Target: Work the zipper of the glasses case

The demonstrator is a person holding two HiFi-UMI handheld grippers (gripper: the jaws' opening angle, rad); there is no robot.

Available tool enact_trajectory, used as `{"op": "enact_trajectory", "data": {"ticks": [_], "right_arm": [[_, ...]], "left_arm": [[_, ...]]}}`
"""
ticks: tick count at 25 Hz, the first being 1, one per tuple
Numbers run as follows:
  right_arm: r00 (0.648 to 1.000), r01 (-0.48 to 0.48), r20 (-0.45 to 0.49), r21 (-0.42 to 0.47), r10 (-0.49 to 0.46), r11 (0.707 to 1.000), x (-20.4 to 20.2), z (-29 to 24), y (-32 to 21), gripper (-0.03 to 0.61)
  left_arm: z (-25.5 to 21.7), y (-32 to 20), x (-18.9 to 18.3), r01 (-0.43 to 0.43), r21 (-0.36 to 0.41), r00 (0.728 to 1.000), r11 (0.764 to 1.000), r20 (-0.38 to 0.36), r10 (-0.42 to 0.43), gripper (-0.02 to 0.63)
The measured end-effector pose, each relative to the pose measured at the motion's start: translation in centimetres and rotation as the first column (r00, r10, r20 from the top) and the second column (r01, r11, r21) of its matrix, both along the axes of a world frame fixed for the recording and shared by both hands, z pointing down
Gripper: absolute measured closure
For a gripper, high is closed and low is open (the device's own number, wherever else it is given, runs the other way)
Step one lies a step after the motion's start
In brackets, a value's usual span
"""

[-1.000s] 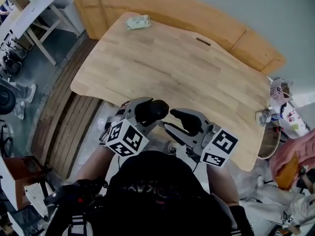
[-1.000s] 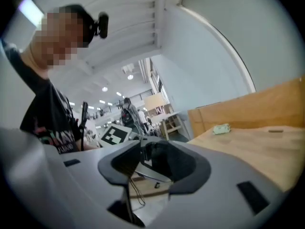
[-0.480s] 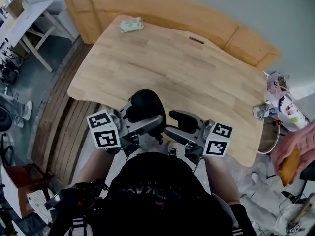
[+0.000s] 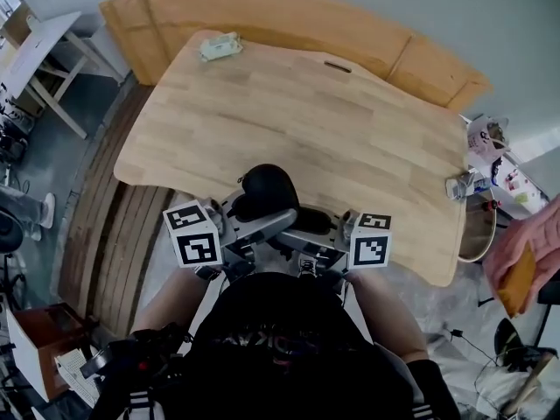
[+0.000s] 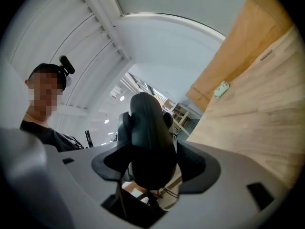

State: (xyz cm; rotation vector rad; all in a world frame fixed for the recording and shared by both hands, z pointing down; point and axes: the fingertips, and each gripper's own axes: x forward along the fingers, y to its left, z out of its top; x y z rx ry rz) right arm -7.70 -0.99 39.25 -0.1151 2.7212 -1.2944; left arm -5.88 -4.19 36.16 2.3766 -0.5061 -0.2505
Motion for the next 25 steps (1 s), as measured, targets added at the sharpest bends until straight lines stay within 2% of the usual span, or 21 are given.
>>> {"op": "enact_trajectory", "data": {"ticks": [6, 12, 18, 22, 25], "right_arm": [[0.997, 0.015, 0.077, -0.111, -0.007, 0.994, 0.3, 0.8, 0.8, 0.285], [0.998, -0.014, 0.061, -0.134, 0.022, 0.991, 2.3, 2.0, 1.3, 0.282], [0.986, -0.086, 0.122, -0.237, 0.117, 0.968, 6.0, 2.4, -0.3, 0.295], [0.971, -0.123, 0.159, -0.306, 0.178, 0.944, 8.8, 3.4, -1.3, 0.295], [0.946, -0.215, 0.163, -0.332, 0.28, 0.918, 11.9, 3.7, -3.5, 0.295]], "left_arm": [[1.2, 0.3, 1.1, -0.008, -0.07, 0.999, 0.998, -0.041, 0.005, 0.339], [2.3, 0.8, 3.0, -0.054, -0.089, 0.999, 0.995, 0.0, 0.054, 0.337], [3.3, -0.7, 3.2, -0.018, -0.161, 1.0, 0.987, -0.013, 0.016, 0.318], [3.9, -2.4, 2.8, 0.043, -0.193, 0.998, 0.98, -0.03, -0.05, 0.318], [5.5, -3.0, 2.3, 0.084, -0.238, 0.996, 0.968, 0.001, -0.086, 0.322]]}}
